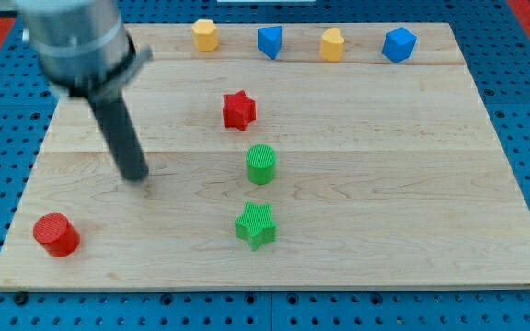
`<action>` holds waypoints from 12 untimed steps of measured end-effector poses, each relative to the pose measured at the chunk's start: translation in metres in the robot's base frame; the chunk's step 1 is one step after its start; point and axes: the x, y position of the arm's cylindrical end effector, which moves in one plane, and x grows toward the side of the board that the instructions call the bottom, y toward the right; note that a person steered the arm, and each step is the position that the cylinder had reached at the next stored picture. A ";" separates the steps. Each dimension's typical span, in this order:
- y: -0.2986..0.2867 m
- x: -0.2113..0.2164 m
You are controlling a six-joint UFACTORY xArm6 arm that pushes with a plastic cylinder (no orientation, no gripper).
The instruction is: Place the red circle above the red star
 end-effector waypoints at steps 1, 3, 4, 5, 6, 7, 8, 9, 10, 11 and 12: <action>-0.012 0.090; -0.108 0.051; -0.078 0.015; -0.080 0.041; -0.045 0.067; -0.055 0.011; -0.043 -0.046; -0.030 -0.112; -0.045 -0.173; 0.003 -0.179; -0.005 -0.180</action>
